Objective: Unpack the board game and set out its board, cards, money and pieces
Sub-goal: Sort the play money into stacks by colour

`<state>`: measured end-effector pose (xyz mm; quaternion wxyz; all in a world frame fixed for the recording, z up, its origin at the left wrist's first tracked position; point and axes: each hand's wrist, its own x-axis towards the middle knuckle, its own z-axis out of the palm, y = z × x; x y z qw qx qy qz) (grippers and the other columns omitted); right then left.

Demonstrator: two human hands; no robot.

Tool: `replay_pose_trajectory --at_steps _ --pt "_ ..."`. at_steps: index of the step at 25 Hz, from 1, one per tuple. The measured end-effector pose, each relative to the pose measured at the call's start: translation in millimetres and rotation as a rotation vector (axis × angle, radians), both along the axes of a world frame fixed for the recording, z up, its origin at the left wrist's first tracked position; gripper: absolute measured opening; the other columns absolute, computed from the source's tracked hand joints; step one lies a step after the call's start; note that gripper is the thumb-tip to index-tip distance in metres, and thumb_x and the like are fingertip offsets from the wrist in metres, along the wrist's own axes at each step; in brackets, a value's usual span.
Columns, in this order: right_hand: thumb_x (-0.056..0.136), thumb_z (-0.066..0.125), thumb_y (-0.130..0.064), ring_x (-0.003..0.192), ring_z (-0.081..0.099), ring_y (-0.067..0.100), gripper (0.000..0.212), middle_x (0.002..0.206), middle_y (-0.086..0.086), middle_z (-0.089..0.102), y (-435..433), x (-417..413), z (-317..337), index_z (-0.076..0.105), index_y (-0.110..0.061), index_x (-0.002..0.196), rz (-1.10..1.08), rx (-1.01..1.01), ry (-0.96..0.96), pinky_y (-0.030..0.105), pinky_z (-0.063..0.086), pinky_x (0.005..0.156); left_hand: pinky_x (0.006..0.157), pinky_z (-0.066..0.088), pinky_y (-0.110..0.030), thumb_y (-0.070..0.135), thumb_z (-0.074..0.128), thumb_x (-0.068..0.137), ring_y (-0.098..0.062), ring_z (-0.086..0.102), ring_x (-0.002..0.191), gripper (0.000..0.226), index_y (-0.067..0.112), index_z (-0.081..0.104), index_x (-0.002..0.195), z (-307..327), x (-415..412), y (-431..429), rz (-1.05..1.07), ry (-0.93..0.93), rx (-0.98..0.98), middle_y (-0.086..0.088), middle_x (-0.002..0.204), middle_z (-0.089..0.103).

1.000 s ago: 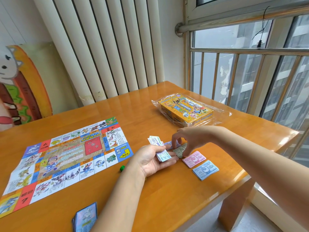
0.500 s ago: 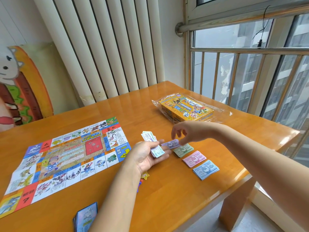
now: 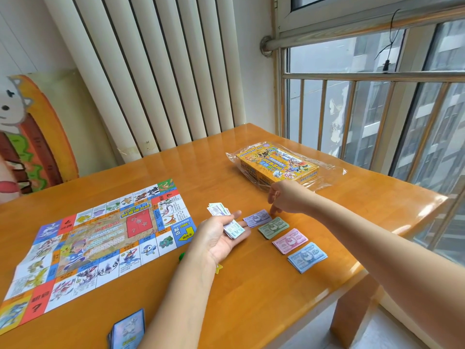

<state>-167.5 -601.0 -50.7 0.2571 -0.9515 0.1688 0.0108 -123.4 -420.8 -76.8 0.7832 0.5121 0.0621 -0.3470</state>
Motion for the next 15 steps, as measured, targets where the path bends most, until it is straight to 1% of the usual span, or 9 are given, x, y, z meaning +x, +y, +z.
replay_pose_trajectory --at_steps 2,4,6,9,12,14,15 --pt "0.088 0.048 0.003 0.089 0.069 0.019 0.022 0.095 0.005 0.073 1 -1 1 0.062 -0.011 0.094 -0.017 0.034 -0.005 0.023 0.051 0.067 0.071 0.051 -0.05 -0.008 0.038 0.095 -0.049 0.055 0.112 0.041 -0.004 0.034 0.135 -1 -4 -4 0.01 0.017 -0.039 -0.024 0.118 0.058" --pt "0.088 0.048 0.003 0.089 0.07 0.018 0.02 0.093 0.006 0.074 2 -1 3 0.063 -0.009 0.094 -0.017 0.031 0.004 0.02 0.05 0.066 0.08 0.048 -0.053 -0.009 0.037 0.095 -0.049 0.054 0.113 0.04 -0.002 0.033 0.134 1 -7 -7 0.021 0.022 -0.067 -0.02 0.109 0.06" --pt "0.089 0.048 0.002 0.088 0.07 0.018 0.02 0.092 0.006 0.074 4 -2 4 0.063 -0.01 0.091 -0.025 0.029 0.0 0.019 0.048 0.063 0.085 0.047 -0.055 -0.009 0.037 0.095 -0.048 0.053 0.114 0.039 0.0 0.033 0.133 2 -9 -8 0.026 0.033 -0.089 -0.019 0.106 0.06" --pt "0.089 0.044 0.003 0.086 0.07 0.017 0.023 0.09 0.005 0.074 5 -3 6 0.06 -0.013 0.086 -0.042 0.046 -0.017 0.018 0.046 0.058 0.087 0.046 -0.055 -0.009 0.037 0.095 -0.049 0.052 0.115 0.037 0.002 0.035 0.13 3 -9 -9 0.024 0.037 -0.099 -0.019 0.105 0.059" --pt "0.088 0.044 0.004 0.084 0.068 0.017 0.024 0.091 0.005 0.074 8 -3 6 0.062 -0.011 0.088 -0.028 0.025 -0.008 0.016 0.045 0.056 0.086 0.046 -0.054 -0.009 0.037 0.095 -0.049 0.053 0.114 0.035 0.002 0.036 0.129 3 -9 -7 0.017 0.029 -0.097 -0.018 0.103 0.06" --pt "0.086 0.045 0.005 0.082 0.064 0.016 0.025 0.091 0.005 0.073 10 -3 7 0.064 -0.01 0.086 -0.029 -0.005 -0.043 0.019 0.046 0.059 0.083 0.047 -0.053 -0.009 0.037 0.095 -0.048 0.054 0.112 0.033 -0.001 0.038 0.127 3 -7 -4 0.021 0.022 -0.089 -0.019 0.105 0.06" --pt "0.085 0.046 0.005 0.082 0.064 0.017 0.024 0.091 0.005 0.073 11 -3 7 0.063 -0.012 0.083 -0.04 -0.008 -0.094 0.023 0.048 0.062 0.082 0.048 -0.052 -0.009 0.037 0.095 -0.046 0.056 0.11 0.029 -0.002 0.041 0.123 4 -6 -1 0.027 0.018 -0.091 -0.019 0.105 0.06"
